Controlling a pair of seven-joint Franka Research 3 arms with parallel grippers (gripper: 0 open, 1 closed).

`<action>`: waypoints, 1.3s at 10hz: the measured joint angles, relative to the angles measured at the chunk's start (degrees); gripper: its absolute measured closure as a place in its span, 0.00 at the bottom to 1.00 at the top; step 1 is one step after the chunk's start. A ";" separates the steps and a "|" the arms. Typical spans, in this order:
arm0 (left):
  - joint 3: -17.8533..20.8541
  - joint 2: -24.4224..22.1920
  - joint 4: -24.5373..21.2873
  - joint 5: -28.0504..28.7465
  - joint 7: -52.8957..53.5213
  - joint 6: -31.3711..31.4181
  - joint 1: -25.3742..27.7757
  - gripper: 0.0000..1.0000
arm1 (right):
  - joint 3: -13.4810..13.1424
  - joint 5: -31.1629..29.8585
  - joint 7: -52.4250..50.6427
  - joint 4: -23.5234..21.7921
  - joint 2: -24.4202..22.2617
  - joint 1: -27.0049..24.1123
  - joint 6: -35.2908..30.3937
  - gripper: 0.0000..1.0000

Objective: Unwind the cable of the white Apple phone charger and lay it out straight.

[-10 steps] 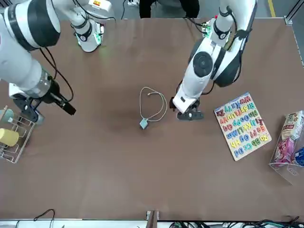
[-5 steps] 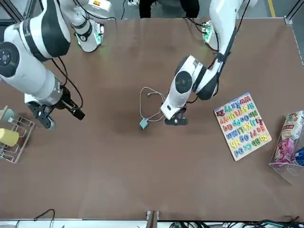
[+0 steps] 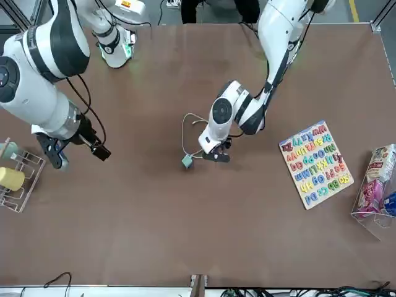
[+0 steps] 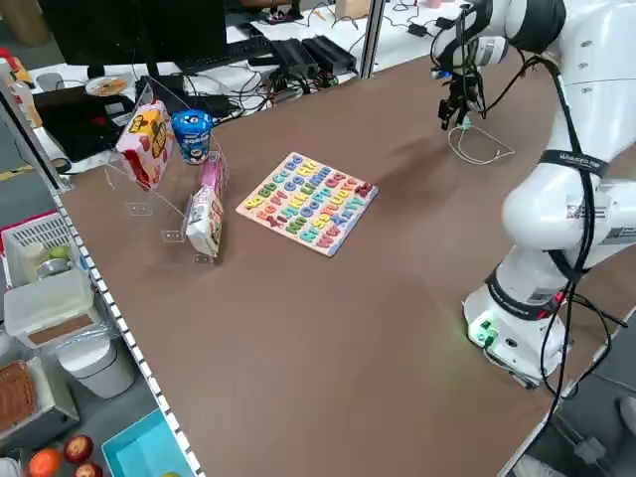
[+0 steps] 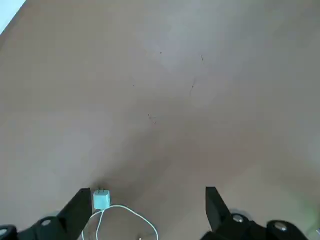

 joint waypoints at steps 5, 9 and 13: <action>0.03 1.10 -1.03 0.07 0.47 0.13 0.07 0.40 | 0.00 0.05 0.47 0.00 0.67 0.02 0.10 0.00; -0.07 2.53 -4.55 0.10 0.73 6.70 -0.55 0.41 | 0.11 0.10 0.63 0.00 0.93 0.18 0.09 0.00; -0.05 2.52 -5.02 0.10 0.73 7.33 -1.04 0.59 | 0.12 0.11 0.66 0.00 0.94 0.18 0.09 0.00</action>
